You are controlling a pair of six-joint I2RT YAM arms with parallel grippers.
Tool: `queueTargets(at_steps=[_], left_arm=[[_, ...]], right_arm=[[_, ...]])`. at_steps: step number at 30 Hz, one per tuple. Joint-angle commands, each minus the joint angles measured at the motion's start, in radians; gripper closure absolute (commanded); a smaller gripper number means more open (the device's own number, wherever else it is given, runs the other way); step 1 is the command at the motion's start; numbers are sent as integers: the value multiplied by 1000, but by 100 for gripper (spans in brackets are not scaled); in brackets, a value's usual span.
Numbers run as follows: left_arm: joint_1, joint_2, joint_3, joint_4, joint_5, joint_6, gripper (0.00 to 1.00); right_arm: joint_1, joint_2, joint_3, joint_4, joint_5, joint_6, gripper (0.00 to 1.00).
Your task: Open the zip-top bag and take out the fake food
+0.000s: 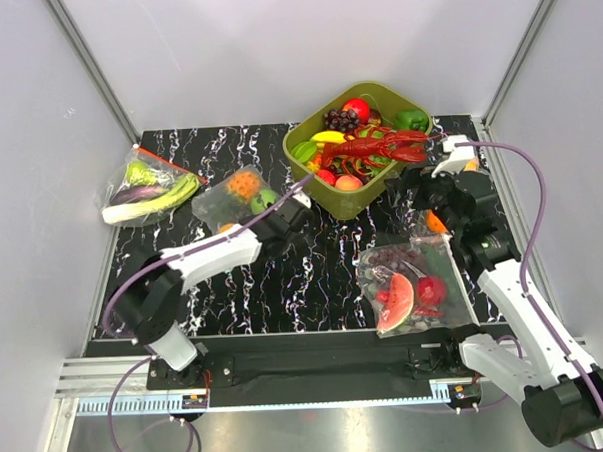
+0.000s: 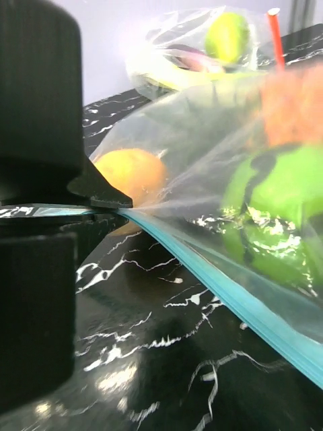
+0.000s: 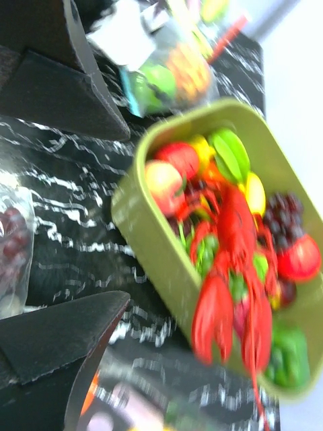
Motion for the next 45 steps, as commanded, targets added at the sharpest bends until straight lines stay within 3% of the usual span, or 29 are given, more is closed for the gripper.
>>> queueTargets(at_steps=[1, 8, 10, 15, 22, 28, 37, 45], left_arm=[[1, -125, 81, -71, 118, -5, 100], [1, -269, 156, -247, 199, -10, 99], [1, -314, 178, -275, 257, -8, 99], [1, -386, 224, -367, 406, 15, 98], [1, -446, 252, -401, 618, 27, 97], [1, -443, 255, -392, 715, 27, 96], [1, -411, 304, -374, 752, 18, 94], [0, -394, 339, -372, 824, 29, 93]], right_arm=[[-4, 39, 29, 60, -189, -26, 0], [27, 109, 66, 97, -490, -64, 0], [56, 118, 90, 94, -510, -101, 0], [237, 181, 173, 14, -461, -178, 0], [386, 255, 239, 17, -447, -236, 0], [443, 293, 242, 8, -474, -211, 2], [501, 284, 201, -58, -417, -221, 4], [512, 287, 169, -74, -378, -231, 14]])
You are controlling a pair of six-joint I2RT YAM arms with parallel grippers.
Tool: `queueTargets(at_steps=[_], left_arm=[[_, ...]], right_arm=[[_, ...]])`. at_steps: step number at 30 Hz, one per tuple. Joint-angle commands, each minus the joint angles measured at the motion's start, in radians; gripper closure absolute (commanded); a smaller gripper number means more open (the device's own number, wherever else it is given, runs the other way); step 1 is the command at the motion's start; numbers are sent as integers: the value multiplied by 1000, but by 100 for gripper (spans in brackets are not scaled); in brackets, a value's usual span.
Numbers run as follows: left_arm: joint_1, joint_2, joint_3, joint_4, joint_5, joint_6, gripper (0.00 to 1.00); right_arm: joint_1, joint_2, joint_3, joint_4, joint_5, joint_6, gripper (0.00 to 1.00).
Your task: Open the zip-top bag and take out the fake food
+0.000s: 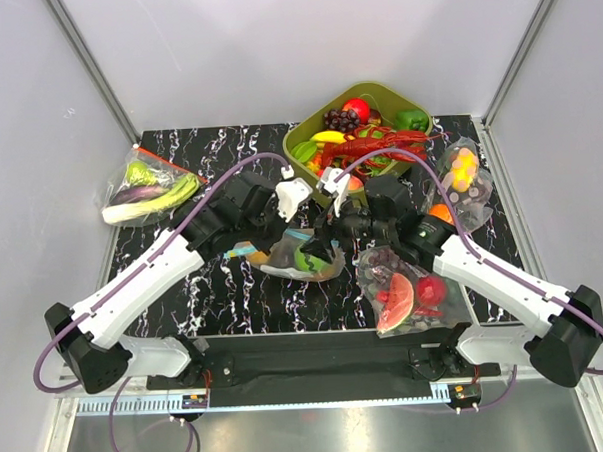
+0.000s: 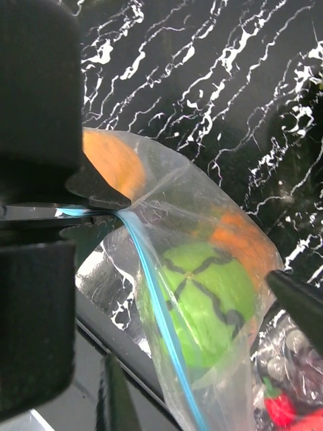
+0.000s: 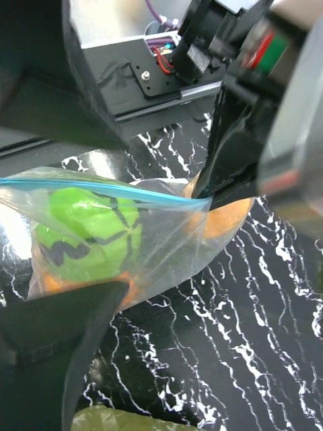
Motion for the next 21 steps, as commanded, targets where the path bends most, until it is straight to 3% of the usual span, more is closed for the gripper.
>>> queueTargets(at_steps=[1, 6, 7, 10, 12, 13, 14, 17, 21], left_arm=[[-2, -11, 71, 51, 61, 15, 93], [-2, -23, 59, 65, 78, 13, 91], [0, -32, 48, 80, 75, 10, 87], [-2, -70, 15, 142, -9, -22, 66], [0, -113, -48, 206, -127, -71, 49], [0, -167, -77, 284, -155, -85, 34], [0, -196, -108, 327, -175, -112, 27], [0, -279, -214, 445, -248, -172, 20], [1, -317, -294, 476, -417, -235, 19]], right_arm=[[13, -12, -9, -3, 34, -17, 22], [13, -12, -15, -2, 55, -13, 59], [13, -12, -17, 0, 67, -11, 77], [12, -32, -43, 36, 102, 0, 100], [10, -43, -72, 75, 135, 18, 100], [10, -47, -78, 82, 174, 24, 100], [8, -46, -81, 87, 193, 26, 100], [-5, -35, -80, 89, 230, 61, 100], [-39, -41, -90, 98, 236, 84, 100]])
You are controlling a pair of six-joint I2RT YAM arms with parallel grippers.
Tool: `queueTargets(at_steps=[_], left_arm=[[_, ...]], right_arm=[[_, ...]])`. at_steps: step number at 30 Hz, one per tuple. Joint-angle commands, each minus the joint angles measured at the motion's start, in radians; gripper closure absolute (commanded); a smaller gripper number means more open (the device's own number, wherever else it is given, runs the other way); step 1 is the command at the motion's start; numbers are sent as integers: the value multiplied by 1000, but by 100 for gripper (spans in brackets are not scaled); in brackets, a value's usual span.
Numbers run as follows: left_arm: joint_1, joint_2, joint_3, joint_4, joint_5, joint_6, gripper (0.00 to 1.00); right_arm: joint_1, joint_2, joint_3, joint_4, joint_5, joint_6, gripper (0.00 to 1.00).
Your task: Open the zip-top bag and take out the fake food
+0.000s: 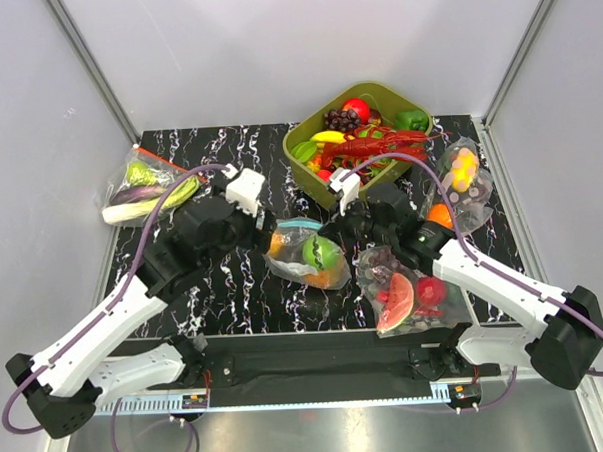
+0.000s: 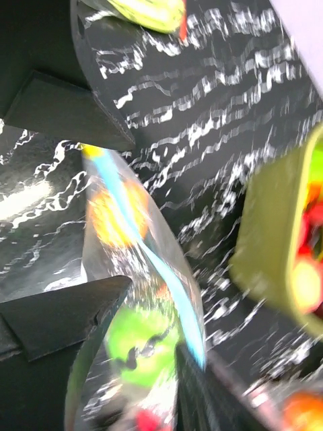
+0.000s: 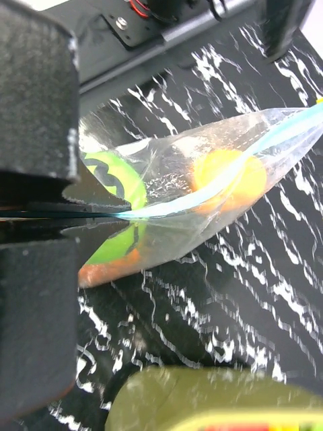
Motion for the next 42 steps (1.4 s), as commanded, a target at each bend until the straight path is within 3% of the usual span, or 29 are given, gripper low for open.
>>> queueTargets(at_steps=[1, 8, 12, 24, 36, 38, 42], left_arm=[[2, -24, -52, 133, -233, -97, 19], [27, -110, -157, 133, -322, -259, 18], [62, -120, -222, 165, -194, -296, 18], [183, -65, -322, 458, 137, -400, 18], [240, 25, -361, 590, 328, -452, 20], [240, 30, -364, 603, 333, -449, 23], [240, 48, -356, 598, 339, -442, 40]], right_arm=[[-52, -35, -7, 67, 47, 39, 100], [-151, -77, -67, 110, -41, 93, 100], [-160, -80, -95, 131, -64, 95, 100], [-166, -132, -136, 141, -99, 101, 100], [-171, -147, -133, 130, -101, 99, 100], [-172, -150, -135, 131, -104, 102, 100], [-172, -155, -133, 122, -95, 102, 100]])
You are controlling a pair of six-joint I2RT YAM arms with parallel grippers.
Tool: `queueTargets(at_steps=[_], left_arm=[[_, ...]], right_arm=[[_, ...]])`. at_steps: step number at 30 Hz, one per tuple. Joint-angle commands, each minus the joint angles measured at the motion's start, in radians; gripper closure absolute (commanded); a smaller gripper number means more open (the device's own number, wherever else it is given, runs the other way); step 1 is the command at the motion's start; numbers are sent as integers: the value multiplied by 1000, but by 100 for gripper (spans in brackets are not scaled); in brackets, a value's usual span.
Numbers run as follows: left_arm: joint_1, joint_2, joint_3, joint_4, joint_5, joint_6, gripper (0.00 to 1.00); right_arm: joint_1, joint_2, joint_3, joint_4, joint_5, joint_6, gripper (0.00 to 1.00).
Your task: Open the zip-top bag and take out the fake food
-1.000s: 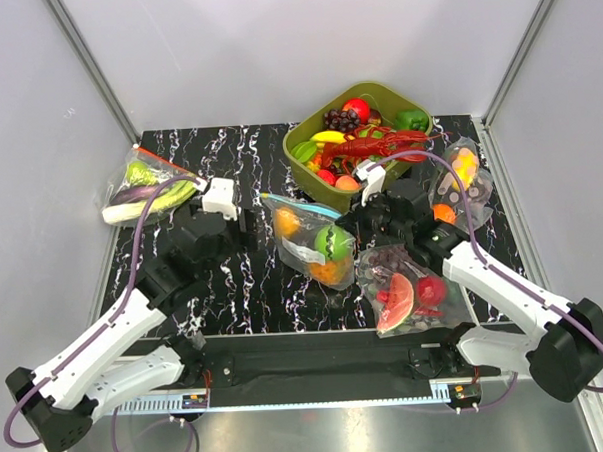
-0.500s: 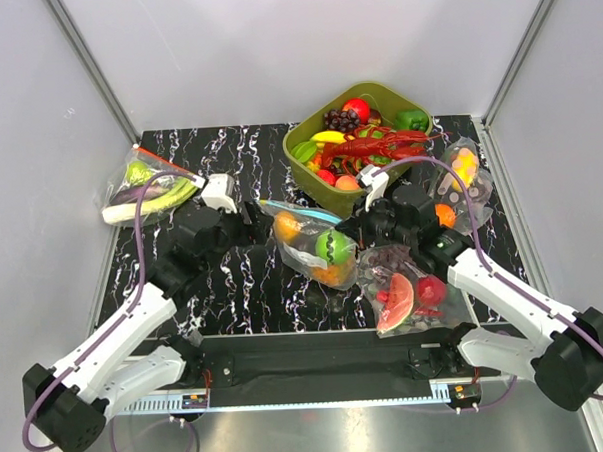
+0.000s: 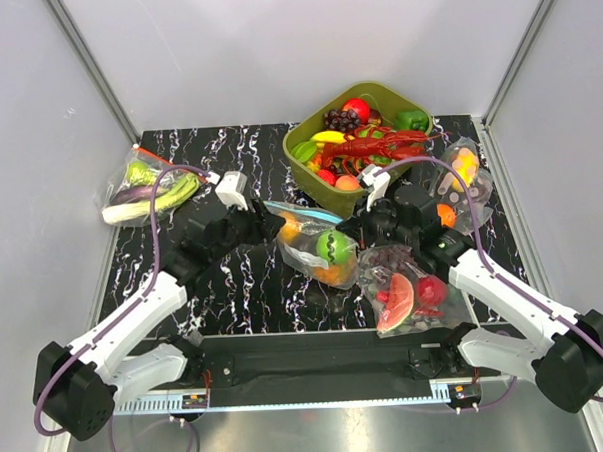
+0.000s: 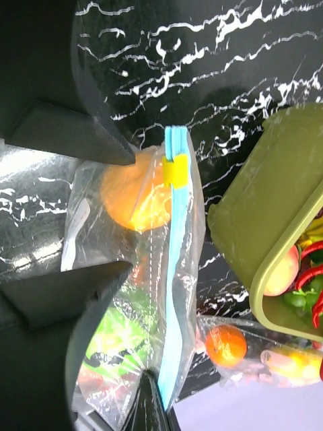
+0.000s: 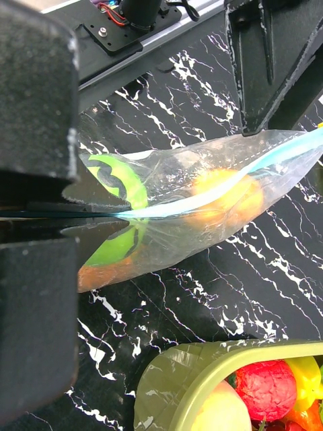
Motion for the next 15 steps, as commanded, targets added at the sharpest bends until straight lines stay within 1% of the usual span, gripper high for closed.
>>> queueTargets(at_steps=[1, 2, 4, 5, 6, 10, 12, 14, 15], left_arm=[[4, 9, 3, 88, 39, 1, 42], [5, 11, 2, 90, 39, 6, 49], [8, 24, 5, 93, 51, 13, 56], [9, 30, 6, 96, 58, 18, 62], [8, 41, 8, 99, 67, 18, 65], [9, 63, 6, 120, 78, 23, 67], [11, 67, 5, 143, 79, 29, 76], [12, 70, -4, 186, 99, 46, 90], [12, 73, -9, 205, 110, 56, 93]], right_arm=[[-10, -38, 7, 26, -5, 7, 100], [-9, -38, 9, 21, -8, 7, 100], [-9, -40, 10, 15, -17, 7, 100], [-9, -43, 12, 8, -19, 6, 100], [-9, -44, 13, 5, -22, 6, 100], [-9, -52, 15, -11, -26, 7, 100], [-7, -54, 16, -20, -28, 7, 100], [-9, -55, 24, -37, -26, 6, 100], [-9, -55, 29, -48, -28, 3, 98]])
